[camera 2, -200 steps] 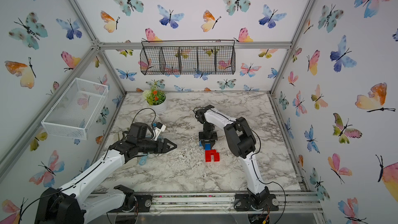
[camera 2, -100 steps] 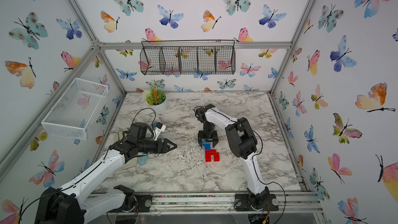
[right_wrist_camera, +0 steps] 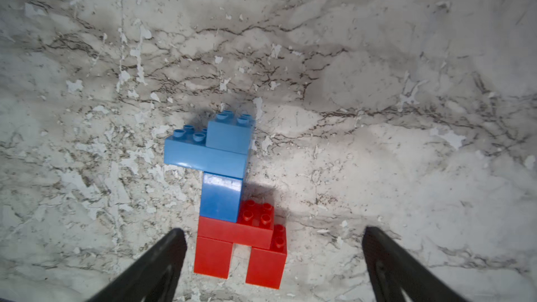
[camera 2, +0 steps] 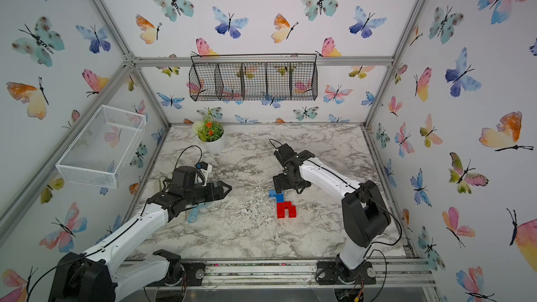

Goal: Assemble a giraffe with lego
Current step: Adjust the lego brick at the center of the board, then reset both arms

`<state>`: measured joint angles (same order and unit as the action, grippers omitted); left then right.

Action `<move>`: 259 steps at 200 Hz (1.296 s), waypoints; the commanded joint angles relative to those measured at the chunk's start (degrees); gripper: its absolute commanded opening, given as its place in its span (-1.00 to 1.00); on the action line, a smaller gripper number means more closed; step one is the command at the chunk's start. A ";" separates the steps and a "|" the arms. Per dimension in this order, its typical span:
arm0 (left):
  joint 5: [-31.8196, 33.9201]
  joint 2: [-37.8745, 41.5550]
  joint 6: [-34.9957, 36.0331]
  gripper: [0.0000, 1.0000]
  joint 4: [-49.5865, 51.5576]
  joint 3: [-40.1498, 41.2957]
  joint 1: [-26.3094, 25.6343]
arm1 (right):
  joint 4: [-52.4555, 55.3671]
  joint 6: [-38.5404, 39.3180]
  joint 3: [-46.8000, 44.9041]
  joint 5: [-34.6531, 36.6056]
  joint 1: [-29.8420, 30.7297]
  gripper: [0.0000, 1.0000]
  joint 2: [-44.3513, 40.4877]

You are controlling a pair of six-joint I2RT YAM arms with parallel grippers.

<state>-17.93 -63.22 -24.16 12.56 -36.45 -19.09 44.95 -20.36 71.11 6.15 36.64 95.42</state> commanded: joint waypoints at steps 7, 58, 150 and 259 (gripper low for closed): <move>12.26 -3.01 6.97 0.91 -11.76 0.35 1.28 | -22.41 5.75 -9.51 10.94 -2.80 0.96 -6.14; 15.96 -11.95 14.65 0.99 -33.17 3.90 11.26 | -67.50 21.95 -37.76 23.88 -5.30 0.96 -17.61; 18.81 -4.20 25.56 0.97 -59.42 23.10 16.98 | -110.26 28.30 -55.84 23.16 -15.63 0.95 -10.07; 13.87 -15.61 22.89 0.97 -78.43 27.05 20.06 | -123.29 20.90 -61.21 11.47 -26.61 0.95 -4.63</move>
<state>-2.09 -75.90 -1.39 -58.67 -10.15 0.56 -77.06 1.91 9.98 20.47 10.46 91.11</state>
